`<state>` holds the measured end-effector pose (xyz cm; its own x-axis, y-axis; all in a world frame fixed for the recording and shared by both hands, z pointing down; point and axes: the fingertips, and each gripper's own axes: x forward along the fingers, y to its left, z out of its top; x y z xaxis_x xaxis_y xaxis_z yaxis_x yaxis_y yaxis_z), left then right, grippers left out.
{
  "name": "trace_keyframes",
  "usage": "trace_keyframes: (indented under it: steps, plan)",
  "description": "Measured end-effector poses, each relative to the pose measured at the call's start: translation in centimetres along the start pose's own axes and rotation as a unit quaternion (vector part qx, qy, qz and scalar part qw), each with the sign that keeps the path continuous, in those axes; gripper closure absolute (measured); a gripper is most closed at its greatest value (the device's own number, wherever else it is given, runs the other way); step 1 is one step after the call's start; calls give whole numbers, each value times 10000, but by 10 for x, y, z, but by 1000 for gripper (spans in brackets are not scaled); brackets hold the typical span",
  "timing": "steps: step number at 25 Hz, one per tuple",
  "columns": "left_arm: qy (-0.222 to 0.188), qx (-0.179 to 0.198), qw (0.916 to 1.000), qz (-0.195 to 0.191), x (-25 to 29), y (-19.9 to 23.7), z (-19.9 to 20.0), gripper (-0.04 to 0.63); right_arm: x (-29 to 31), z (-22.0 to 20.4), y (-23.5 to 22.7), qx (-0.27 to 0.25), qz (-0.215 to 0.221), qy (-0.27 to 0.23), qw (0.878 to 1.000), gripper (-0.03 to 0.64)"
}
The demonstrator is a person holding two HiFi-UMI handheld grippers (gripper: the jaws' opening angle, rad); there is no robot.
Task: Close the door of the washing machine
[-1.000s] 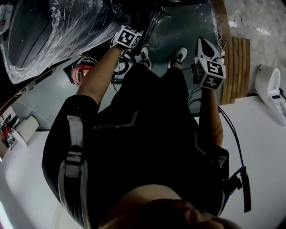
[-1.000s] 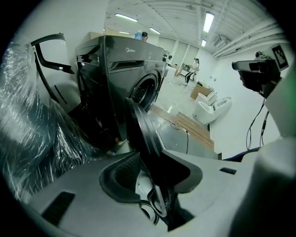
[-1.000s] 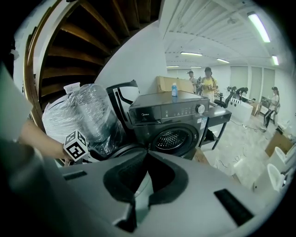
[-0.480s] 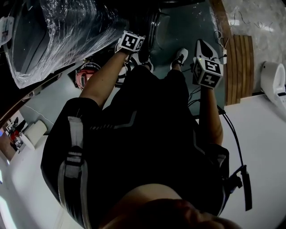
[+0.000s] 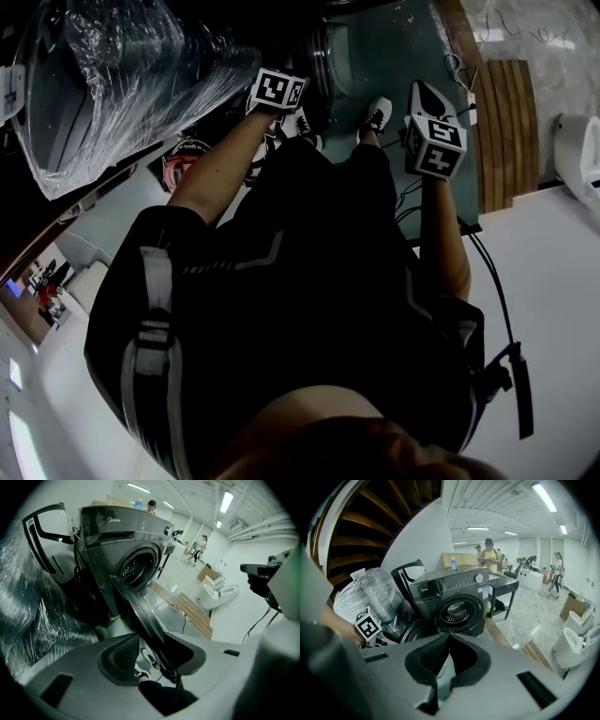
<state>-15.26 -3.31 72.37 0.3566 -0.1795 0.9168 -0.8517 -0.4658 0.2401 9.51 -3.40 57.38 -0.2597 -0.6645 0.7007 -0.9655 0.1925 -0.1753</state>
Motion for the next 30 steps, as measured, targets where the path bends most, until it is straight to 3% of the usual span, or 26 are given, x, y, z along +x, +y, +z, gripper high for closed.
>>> trace_keyframes:
  steps: [8, 16, 22, 26, 28, 30]
  plan:
    - [-72, -121, 9995, -276, 17, -39, 23, 428, -4, -8, -38, 143, -124, 43, 9998, 612]
    - [22, 102, 9995, -282, 28, -70, 51, 430, -4, -11, -67, 175, -161, 87, 9997, 612]
    - [-15, 773, 9966, -267, 35, -94, 81, 430, -3, -13, -94, 247, -151, 128, 9995, 612]
    - [-76, 1395, 9899, -224, 38, -107, 103, 430, -2, -11, -113, 317, -138, 95, 9994, 612]
    - [73, 1949, 9807, -115, 41, -108, 109, 430, -1, -8, -124, 347, -139, 57, 9993, 612]
    - [244, 2645, 9640, 141, 42, -105, 117, 430, 1, -5, -134, 337, -147, 45, 9993, 612]
